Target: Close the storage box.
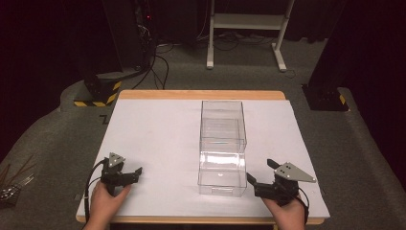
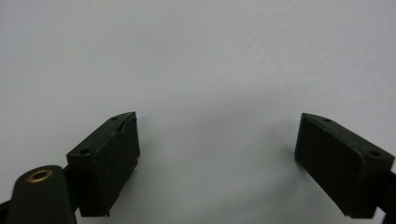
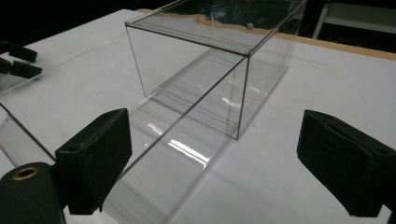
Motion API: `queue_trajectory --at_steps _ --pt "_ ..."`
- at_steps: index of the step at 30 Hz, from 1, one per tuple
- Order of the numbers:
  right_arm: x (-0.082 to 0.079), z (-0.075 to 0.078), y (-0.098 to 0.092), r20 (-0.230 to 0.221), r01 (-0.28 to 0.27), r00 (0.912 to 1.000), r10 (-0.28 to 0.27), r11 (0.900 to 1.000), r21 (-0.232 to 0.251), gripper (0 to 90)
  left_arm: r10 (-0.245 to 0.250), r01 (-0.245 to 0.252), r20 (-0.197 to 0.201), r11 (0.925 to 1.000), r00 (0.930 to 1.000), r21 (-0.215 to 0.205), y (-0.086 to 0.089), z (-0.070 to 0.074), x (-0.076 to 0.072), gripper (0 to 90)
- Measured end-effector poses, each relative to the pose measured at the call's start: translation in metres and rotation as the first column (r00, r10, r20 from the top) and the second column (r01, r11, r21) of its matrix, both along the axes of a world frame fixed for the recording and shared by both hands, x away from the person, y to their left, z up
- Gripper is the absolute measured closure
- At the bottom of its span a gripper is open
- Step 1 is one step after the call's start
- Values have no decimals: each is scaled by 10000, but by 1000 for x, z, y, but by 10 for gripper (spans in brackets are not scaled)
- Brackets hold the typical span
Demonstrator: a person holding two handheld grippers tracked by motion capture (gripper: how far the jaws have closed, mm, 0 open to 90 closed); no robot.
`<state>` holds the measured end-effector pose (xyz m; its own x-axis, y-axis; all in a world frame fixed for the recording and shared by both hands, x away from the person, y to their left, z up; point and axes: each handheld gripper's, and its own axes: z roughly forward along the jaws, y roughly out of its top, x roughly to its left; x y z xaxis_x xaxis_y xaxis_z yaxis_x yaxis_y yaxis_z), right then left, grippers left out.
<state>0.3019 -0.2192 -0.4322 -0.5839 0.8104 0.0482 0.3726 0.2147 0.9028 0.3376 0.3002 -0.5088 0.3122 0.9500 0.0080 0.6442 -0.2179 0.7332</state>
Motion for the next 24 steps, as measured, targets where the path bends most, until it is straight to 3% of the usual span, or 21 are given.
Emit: queue_trajectory --at_steps 10,24 --pt "-11 2 5 -9 -308 9995 309 9992 236 107 -2 2 6 10000 10000 2 0 0 0 139" --pt "-18 -8 16 -244 -735 9970 738 9972 122 107 -12 12 -10 10000 10000 -20 0 0 0 137"
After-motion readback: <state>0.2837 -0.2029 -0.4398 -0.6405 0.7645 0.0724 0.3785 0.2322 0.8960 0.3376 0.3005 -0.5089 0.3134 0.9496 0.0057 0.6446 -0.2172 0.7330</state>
